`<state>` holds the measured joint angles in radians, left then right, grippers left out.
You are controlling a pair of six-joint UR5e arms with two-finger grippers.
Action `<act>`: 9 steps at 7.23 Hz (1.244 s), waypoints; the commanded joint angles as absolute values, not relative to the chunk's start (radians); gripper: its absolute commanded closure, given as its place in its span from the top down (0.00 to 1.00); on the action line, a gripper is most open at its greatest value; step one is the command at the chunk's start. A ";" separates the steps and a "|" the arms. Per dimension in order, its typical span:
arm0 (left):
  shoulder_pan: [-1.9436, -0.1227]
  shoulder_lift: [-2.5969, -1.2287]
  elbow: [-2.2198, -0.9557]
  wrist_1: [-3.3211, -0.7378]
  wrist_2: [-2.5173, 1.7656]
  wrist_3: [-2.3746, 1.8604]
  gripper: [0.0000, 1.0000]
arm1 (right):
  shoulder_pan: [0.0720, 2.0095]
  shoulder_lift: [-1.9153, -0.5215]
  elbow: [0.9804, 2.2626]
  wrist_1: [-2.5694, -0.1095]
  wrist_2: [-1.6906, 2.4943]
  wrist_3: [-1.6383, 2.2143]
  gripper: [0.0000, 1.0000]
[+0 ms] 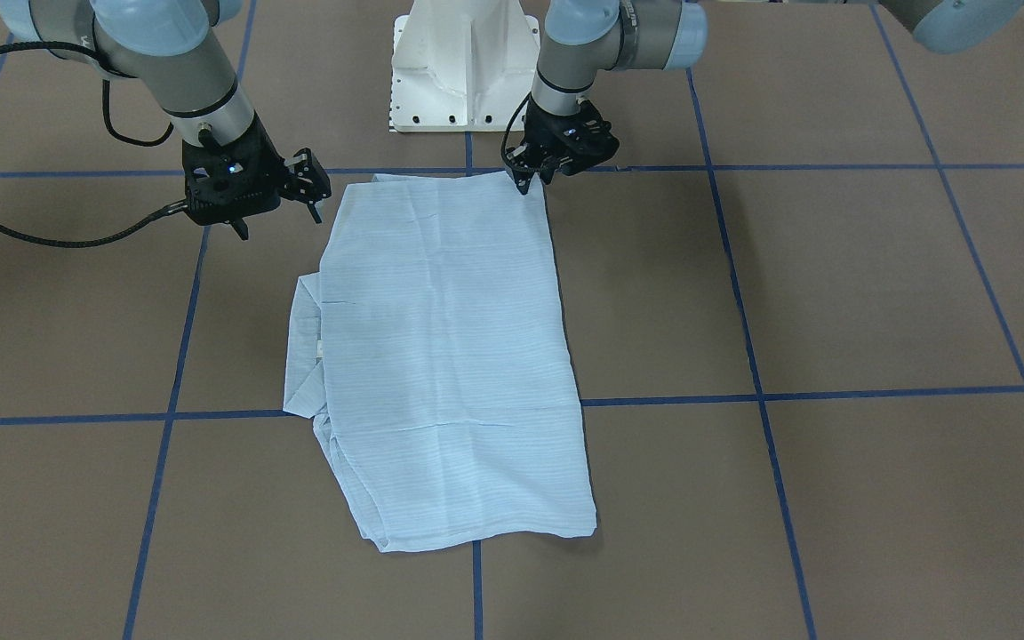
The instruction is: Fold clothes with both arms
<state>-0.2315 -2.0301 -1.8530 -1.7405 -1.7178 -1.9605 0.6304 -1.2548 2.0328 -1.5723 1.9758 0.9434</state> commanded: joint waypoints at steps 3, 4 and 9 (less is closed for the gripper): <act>-0.224 -2.042 -1.845 -1.741 -1.721 -1.960 0.51 | 0.630 -1.262 2.033 -1.571 1.974 0.943 1.00; -0.224 -2.042 -1.844 -1.741 -1.721 -1.960 0.51 | 0.630 -1.262 2.034 -1.572 1.974 0.943 1.00; -0.224 -2.042 -1.842 -1.740 -1.723 -1.960 0.06 | 0.630 -1.262 2.034 -1.571 1.976 0.942 1.00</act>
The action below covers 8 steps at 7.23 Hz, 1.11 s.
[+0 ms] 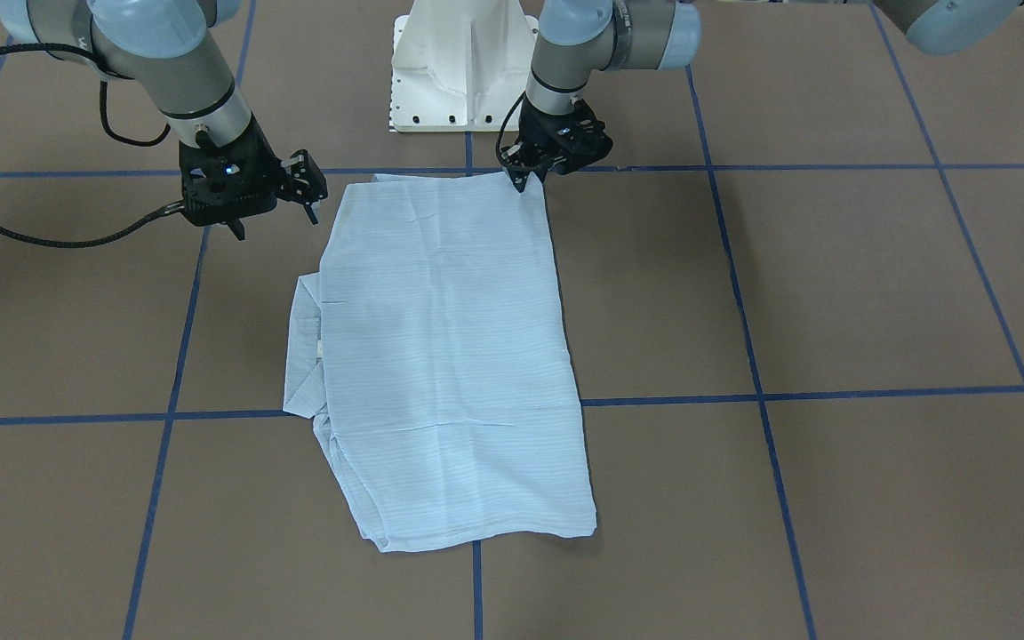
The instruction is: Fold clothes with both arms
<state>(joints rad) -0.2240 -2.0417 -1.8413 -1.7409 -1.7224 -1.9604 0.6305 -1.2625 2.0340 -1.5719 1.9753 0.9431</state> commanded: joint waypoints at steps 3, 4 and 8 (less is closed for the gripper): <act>-0.233 -2.042 -1.868 -1.738 -1.723 -1.954 0.00 | 0.630 -1.264 2.049 -1.571 1.976 0.946 1.00; -0.239 -2.042 -1.890 -1.738 -1.723 -1.954 0.00 | 0.629 -1.264 2.057 -1.569 1.977 1.003 1.00; -0.256 -2.042 -1.916 -1.740 -1.723 -1.951 0.00 | 0.513 -1.250 2.080 -1.560 1.959 1.430 1.00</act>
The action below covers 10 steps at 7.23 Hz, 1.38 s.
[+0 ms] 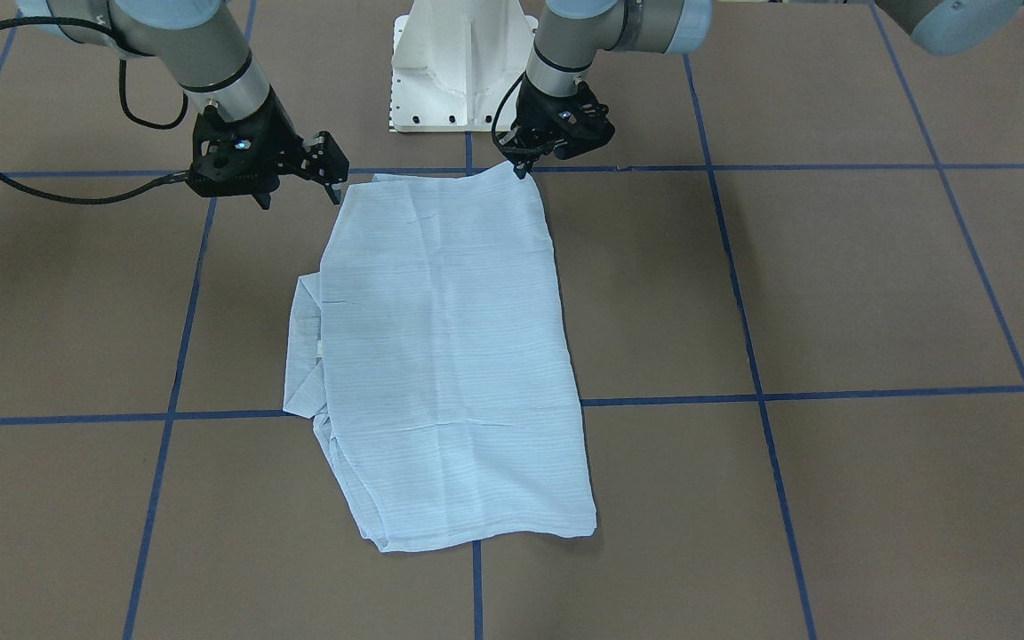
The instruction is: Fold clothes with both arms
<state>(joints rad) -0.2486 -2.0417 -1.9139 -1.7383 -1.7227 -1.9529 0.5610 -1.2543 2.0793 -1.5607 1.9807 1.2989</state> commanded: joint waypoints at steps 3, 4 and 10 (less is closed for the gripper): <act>-0.262 -2.042 -1.916 -1.740 -1.723 -1.950 0.00 | 0.367 -1.241 2.077 -1.560 1.819 1.772 1.00; -0.262 -2.042 -1.914 -1.740 -1.723 -1.950 0.00 | 0.294 -1.227 2.069 -1.571 1.752 1.860 1.00; -0.267 -2.042 -1.914 -1.740 -1.723 -1.950 0.00 | 0.219 -1.184 1.939 -1.572 1.681 1.957 1.00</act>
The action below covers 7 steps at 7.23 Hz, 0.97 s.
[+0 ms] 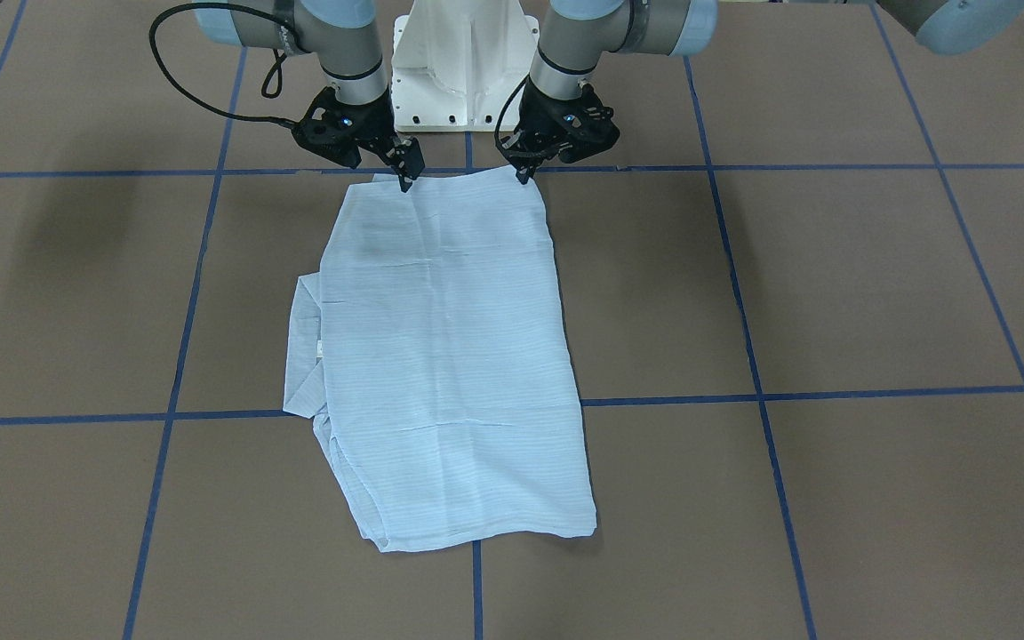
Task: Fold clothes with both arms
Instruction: 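Position both grippers at the shirt's near corners and grasp them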
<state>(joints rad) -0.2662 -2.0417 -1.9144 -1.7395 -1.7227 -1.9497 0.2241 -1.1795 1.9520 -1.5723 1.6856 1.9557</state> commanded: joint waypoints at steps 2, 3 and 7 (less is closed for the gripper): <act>-0.267 -2.042 -1.911 -1.740 -1.723 -1.948 0.00 | 0.218 -1.181 1.930 -1.572 1.677 1.956 1.00; -0.267 -2.042 -1.911 -1.740 -1.723 -1.948 0.00 | 0.216 -1.180 1.915 -1.569 1.677 1.954 1.00; -0.267 -2.042 -1.911 -1.740 -1.723 -1.948 0.00 | 0.213 -1.177 1.899 -1.563 1.677 1.956 1.00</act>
